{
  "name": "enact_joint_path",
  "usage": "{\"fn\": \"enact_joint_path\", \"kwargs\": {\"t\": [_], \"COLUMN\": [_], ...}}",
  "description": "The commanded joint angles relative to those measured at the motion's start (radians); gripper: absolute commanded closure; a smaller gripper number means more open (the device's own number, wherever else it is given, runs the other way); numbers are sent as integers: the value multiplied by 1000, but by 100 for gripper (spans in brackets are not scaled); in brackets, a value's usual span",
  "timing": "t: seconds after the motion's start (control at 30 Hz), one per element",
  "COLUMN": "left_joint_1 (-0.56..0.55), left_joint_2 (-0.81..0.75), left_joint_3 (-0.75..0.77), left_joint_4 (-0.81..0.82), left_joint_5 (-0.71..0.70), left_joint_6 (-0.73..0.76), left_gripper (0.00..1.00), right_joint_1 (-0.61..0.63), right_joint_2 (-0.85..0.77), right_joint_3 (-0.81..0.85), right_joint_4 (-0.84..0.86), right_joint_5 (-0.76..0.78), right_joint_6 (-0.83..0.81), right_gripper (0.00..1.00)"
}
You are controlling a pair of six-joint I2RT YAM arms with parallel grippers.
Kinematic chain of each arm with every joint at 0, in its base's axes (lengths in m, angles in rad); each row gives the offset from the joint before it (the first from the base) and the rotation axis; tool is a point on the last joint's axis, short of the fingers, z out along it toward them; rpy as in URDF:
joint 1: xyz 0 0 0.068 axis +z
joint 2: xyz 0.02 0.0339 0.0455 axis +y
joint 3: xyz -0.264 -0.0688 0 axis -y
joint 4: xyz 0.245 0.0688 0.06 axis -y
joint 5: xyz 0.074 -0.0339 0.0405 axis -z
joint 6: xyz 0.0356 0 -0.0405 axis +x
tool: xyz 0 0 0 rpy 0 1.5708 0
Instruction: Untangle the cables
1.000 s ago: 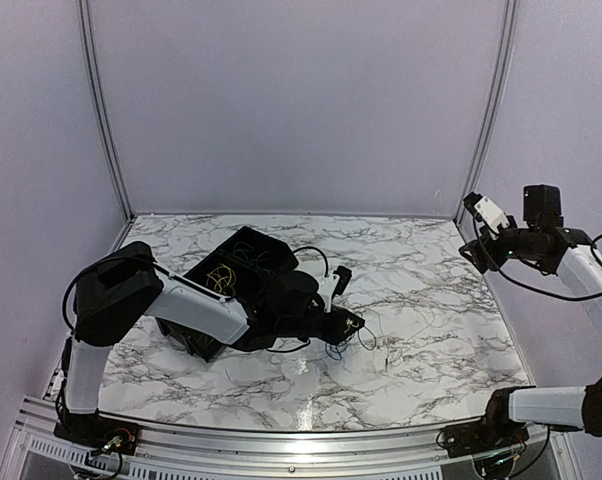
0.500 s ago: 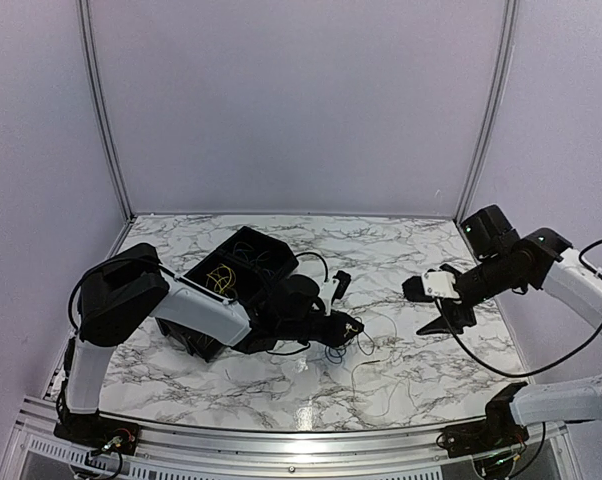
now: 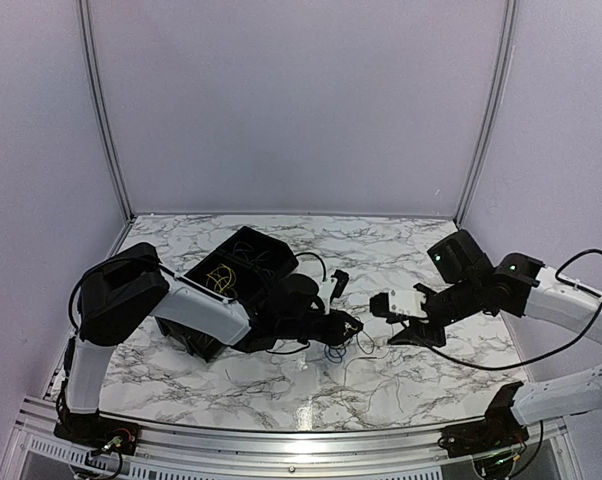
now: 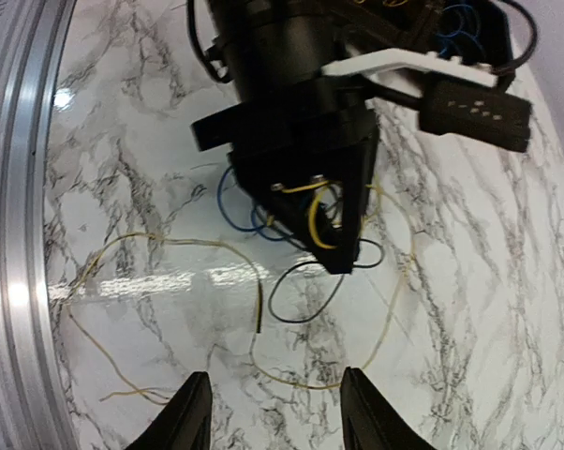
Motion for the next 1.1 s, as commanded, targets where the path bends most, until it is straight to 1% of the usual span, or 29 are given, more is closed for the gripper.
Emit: {"fn": "enact_joint_path", "kwargs": {"t": [0.0, 0.07, 0.13, 0.2, 0.3, 0.37, 0.43, 0.5, 0.57, 0.63, 0.67, 0.7, 0.73, 0.77, 0.87, 0.97, 1.07], "left_joint_1": [6, 7, 7, 6, 6, 7, 6, 7, 6, 7, 8, 8, 9, 10, 23, 30, 31], "left_joint_2": [0, -5, -7, -6, -2, -1, 0, 0, 0, 0, 1, 2, 2, 4, 21, 30, 34], "left_joint_3": [-10, -18, -20, -16, -9, -6, -5, -3, 0, 2, 2, 0, -2, -2, -6, -17, -27], "left_joint_4": [8, 9, 8, 8, 8, 8, 8, 9, 9, 9, 8, 8, 8, 8, 8, 8, 8], "left_joint_5": [4, -2, -4, -3, -3, -3, -4, -5, -7, -4, -5, -6, -6, -6, 2, 11, 18], "left_joint_6": [-2, 0, 0, 0, 2, 3, 3, 5, 11, 15, 16, 15, 14, 11, -6, -9, 7], "left_gripper": [85, 84, 84, 84, 84, 84, 83, 83, 83, 82, 80, 78, 75, 74, 69, 68, 70], "right_joint_1": [-59, -84, -91, -110, -116, -117, -118, -117, -118, -118, -118, -119, -118, -118, -118, -118, -120], "right_joint_2": [-62, -43, 11, 41, 69, 86, 106, 123, 142, 156, 161, 163, 162, 159, 136, 129, 153], "right_joint_3": [0, -6, -1, -12, -38, -49, -53, -58, -60, -62, -65, -62, -52, -30, 106, 317, 589], "right_joint_4": [198, 212, 223, 248, 247, 264, 282, 293, 297, 303, 311, 312, 309, 296, 219, 127, 34], "right_joint_5": [95, 88, 110, 92, 30, 54, 80, 78, 54, 34, 33, 34, 34, 24, -62, -140, -195], "right_joint_6": [349, 387, 428, 453, 419, 430, 435, 428, 416, 409, 413, 426, 436, 443, 459, 497, 487], "right_gripper": [47, 41, 36, 30, 28, 26, 28, 33, 42, 56, 66, 80, 98, 100, 100, 100, 100]}}
